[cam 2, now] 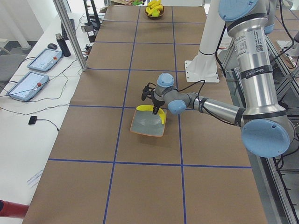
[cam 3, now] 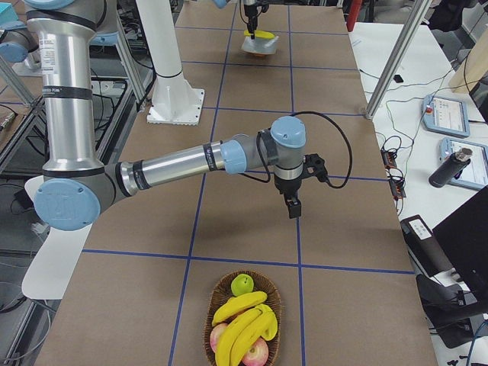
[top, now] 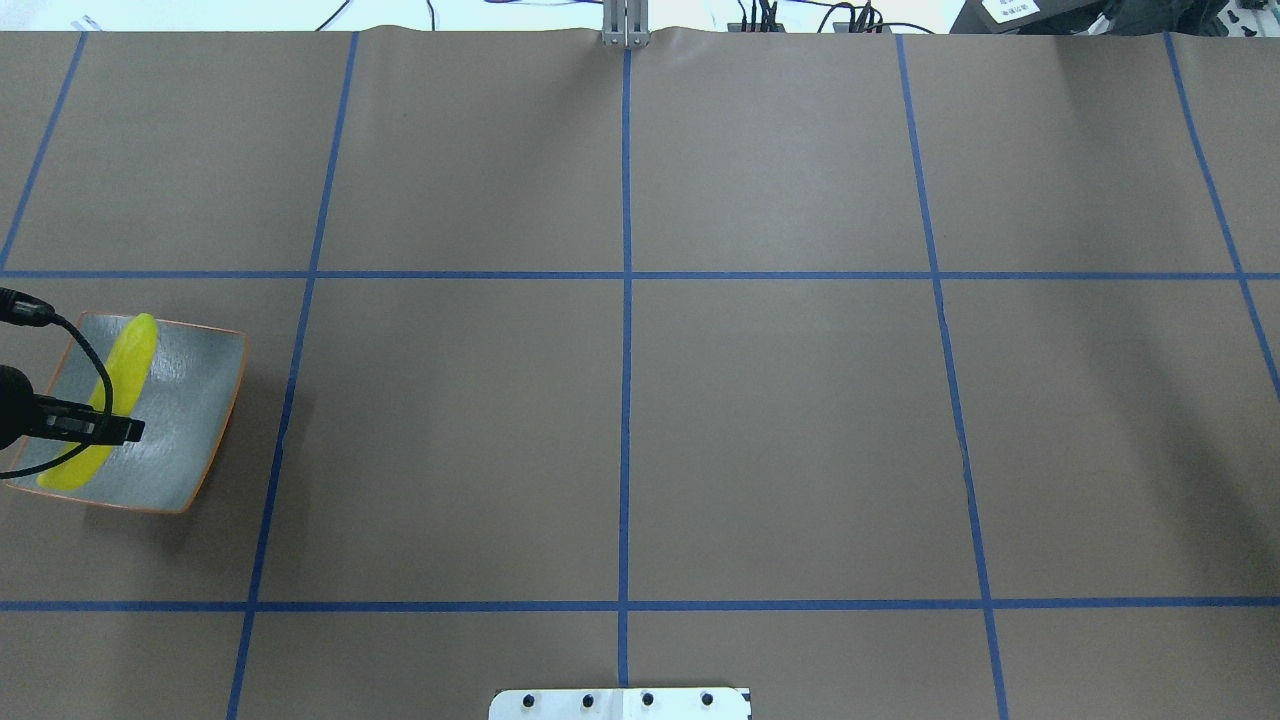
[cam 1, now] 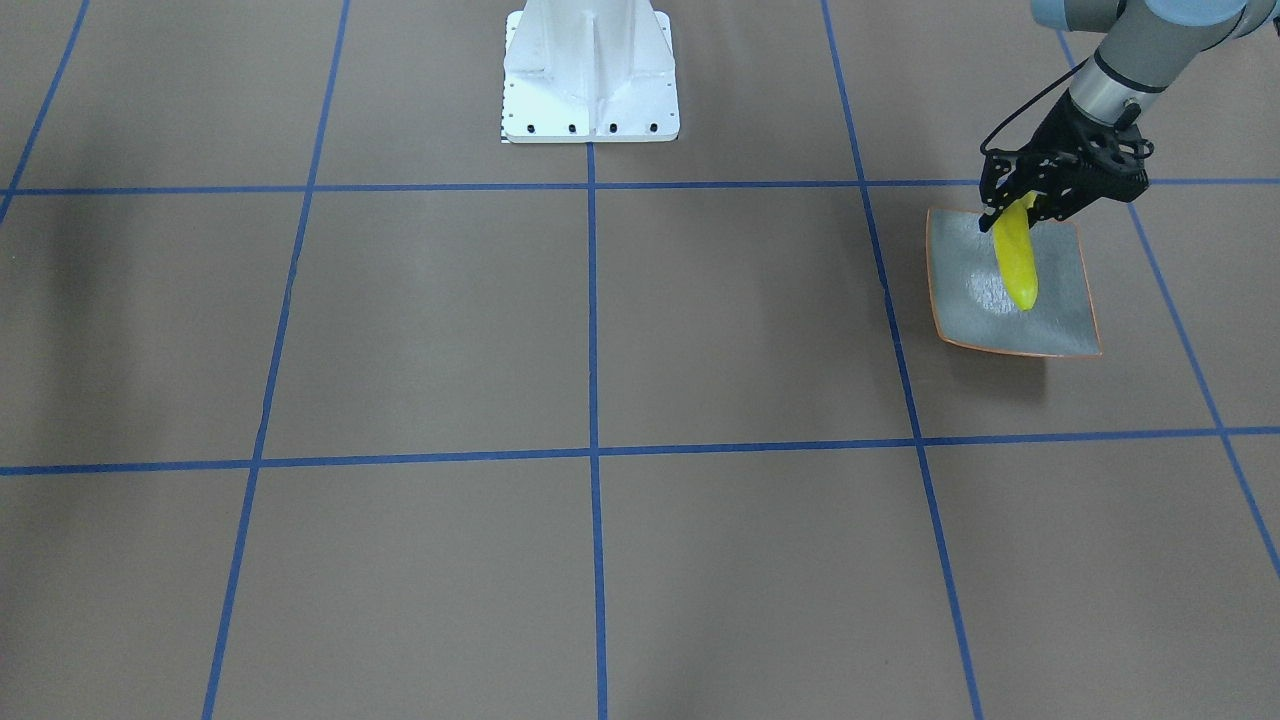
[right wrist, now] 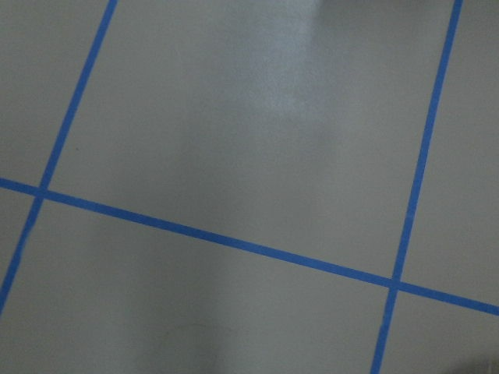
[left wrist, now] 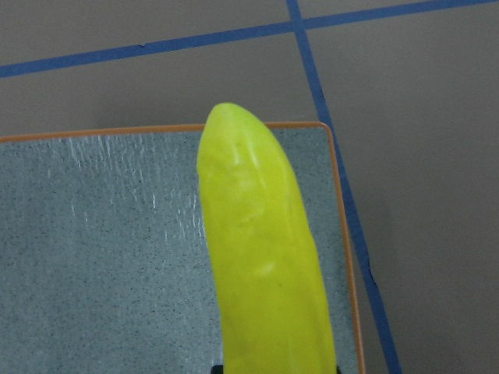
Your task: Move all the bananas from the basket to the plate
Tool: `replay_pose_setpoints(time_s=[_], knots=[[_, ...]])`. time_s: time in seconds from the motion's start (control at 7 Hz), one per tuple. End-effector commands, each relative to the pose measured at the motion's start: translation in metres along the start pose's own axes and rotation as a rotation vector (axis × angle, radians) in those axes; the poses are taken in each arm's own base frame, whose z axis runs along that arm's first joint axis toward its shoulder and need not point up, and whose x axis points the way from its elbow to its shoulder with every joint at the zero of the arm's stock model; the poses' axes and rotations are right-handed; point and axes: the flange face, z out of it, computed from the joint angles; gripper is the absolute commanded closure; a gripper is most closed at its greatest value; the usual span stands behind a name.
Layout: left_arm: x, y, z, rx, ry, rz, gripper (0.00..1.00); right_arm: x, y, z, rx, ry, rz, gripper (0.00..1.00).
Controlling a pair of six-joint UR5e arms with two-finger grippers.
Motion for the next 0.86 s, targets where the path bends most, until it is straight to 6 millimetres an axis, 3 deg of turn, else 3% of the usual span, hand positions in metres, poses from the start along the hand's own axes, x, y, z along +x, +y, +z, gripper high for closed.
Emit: replay_pose_setpoints(time_s=[0.0, 0.29, 0.57, 0.71], knots=[[0.001, 0.001, 0.022, 0.010, -0.047, 0.028, 0.44, 0.067, 0.050, 0.024, -0.054, -0.014, -0.067, 0.00], [-0.001, -0.001, 0.024, 0.036, -0.079, 0.100, 0.00, 0.087, 0.074, 0.030, -0.069, -0.016, -0.068, 0.00], [0.010, -0.010, 0.018, 0.057, -0.056, 0.115, 0.00, 0.095, 0.076, 0.038, -0.083, -0.022, -0.105, 0.00], [0.022, -0.019, 0.003, 0.045, 0.018, 0.113, 0.00, 0.103, 0.079, 0.045, -0.097, -0.028, -0.120, 0.00]])
